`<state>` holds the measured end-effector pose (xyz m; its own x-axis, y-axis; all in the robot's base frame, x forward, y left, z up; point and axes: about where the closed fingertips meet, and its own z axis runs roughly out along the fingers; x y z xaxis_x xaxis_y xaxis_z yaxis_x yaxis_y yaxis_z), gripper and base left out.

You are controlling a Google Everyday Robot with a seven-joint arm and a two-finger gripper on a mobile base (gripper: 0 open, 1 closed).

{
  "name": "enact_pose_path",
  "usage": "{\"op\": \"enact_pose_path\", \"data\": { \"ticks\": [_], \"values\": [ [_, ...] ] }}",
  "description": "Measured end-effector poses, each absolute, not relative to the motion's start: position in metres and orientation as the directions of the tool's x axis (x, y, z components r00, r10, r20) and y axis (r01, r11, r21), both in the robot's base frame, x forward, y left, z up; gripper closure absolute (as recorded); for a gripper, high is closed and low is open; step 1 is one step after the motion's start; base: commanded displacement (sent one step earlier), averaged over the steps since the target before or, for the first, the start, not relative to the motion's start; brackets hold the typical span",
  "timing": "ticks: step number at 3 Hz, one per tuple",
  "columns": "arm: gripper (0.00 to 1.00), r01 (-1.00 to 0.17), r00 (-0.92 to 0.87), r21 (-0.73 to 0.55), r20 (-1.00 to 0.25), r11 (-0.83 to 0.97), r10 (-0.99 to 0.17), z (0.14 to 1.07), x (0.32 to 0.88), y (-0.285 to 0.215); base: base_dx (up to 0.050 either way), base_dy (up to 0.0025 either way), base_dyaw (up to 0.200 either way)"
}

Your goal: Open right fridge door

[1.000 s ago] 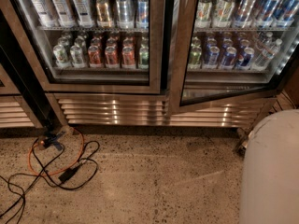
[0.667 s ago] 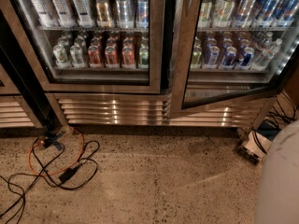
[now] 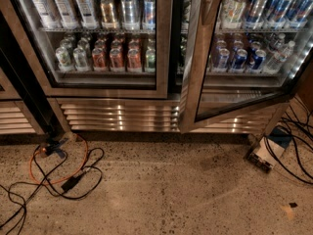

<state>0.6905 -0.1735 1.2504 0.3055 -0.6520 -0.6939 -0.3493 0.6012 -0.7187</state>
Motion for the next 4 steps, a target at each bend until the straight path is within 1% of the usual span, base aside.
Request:
{"op": "enact_pose_path", "data": {
  "ticks": [1,2,3,4],
  "values": [
    [0.00,-0.179,0.375,-0.854,-0.518,0.488,-0.769,1.286,0.655,-0.141,0.000,0.00000,0.000],
    [0.00,-0.114,0.404,-0.937,-0.348,0.331,-0.846,1.277,0.653,-0.102,0.000,0.00000,0.000],
    [0.00,-0.077,0.451,-0.978,-0.208,0.194,-0.868,1.276,0.650,-0.065,0.000,0.00000,0.000],
    [0.00,-0.070,0.451,-0.981,-0.194,0.182,-0.871,1.277,0.650,-0.064,0.000,0.00000,0.000]
  ]
}}
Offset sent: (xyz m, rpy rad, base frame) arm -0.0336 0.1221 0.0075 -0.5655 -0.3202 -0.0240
